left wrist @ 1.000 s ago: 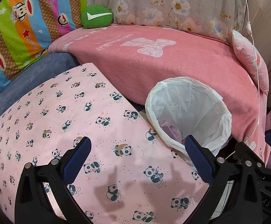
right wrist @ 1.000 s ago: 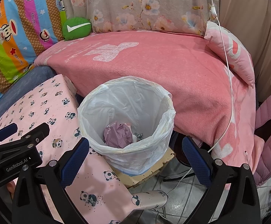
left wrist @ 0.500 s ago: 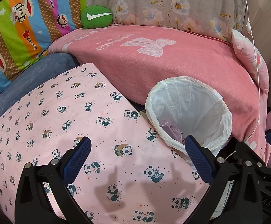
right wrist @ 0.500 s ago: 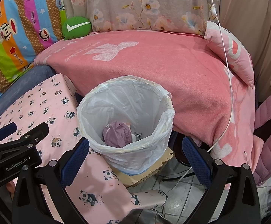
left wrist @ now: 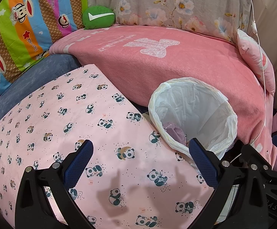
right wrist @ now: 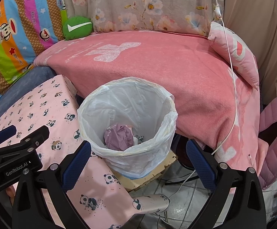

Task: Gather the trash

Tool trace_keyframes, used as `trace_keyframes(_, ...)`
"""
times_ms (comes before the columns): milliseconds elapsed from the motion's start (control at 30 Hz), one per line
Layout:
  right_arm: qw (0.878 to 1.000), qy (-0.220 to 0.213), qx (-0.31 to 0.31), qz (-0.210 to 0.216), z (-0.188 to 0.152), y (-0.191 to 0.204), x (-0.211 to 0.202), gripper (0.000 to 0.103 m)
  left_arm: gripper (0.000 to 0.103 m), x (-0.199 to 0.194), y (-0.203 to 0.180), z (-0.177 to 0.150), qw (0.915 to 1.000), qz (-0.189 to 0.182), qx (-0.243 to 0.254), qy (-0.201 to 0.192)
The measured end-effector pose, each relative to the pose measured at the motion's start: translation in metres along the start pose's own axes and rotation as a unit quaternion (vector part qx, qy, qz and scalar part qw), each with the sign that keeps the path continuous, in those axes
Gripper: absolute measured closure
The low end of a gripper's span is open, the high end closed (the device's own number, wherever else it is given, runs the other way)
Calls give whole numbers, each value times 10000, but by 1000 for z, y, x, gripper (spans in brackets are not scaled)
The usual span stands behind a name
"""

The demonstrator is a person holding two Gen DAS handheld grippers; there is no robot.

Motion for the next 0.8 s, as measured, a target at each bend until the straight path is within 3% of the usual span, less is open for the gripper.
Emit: trace_keyframes(800,10000,4,-5,1,1,0,0,5,7,0,-1,-1,9999,17,100,-23)
Point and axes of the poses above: each gripper's, at about its wrist camera, not at the fingertips, and x roughly the way its jaws point, y to its left, z to its top, the point moved 5 cm from there along x, roughly the way its jaws point, and after that the axes turned 10 degrees about y, right-handed, at the moved point
